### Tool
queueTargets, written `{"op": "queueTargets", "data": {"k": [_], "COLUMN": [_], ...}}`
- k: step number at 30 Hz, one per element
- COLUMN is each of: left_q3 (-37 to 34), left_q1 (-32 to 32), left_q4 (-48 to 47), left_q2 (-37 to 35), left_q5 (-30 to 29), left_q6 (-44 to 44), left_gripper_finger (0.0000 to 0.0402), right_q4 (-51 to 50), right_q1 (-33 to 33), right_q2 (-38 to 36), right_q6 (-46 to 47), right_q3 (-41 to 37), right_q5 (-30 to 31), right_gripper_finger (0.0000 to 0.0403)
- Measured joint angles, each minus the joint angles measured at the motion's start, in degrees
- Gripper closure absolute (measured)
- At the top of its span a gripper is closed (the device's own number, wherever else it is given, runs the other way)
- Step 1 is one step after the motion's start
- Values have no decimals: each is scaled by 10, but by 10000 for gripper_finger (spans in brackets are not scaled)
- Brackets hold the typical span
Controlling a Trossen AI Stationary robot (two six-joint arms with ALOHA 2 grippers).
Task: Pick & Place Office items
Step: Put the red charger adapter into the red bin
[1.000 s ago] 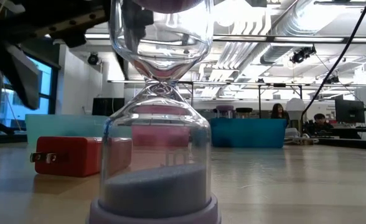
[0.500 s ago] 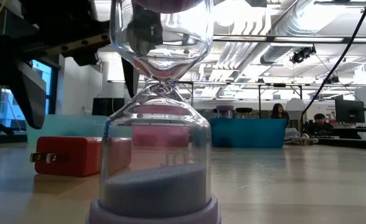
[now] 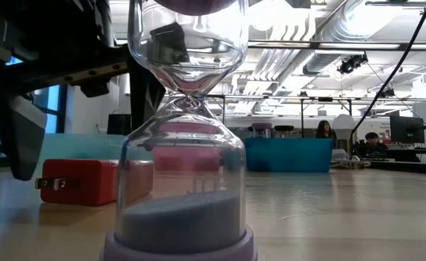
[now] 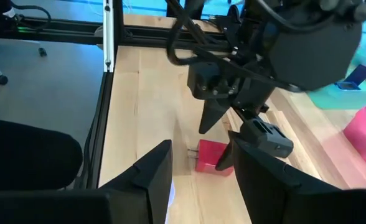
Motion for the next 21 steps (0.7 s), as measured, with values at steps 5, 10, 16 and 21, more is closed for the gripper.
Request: {"op": "queueTargets", "data": {"k": [5, 10, 16, 21], "left_q3": [0, 0, 9, 25], "left_q1": [11, 14, 14, 28], "left_q4": [-3, -3, -12, -37], "left_q2": [1, 2, 31, 48], "left_q5": [3, 3, 28, 55], "left_q6": [0, -3, -11, -20], "left_gripper_finger": [7, 7, 26, 39], "right_q4": [1, 2, 6, 15], "right_q1": [-1, -2, -8, -16], "right_q2": [0, 0, 0, 0], "right_q6": [-3, -5, -10, -14], "right_q3": [0, 0, 0, 0], "right_q5": [0, 0, 0, -5], "right_gripper_finger": [248, 248, 248, 248]}}
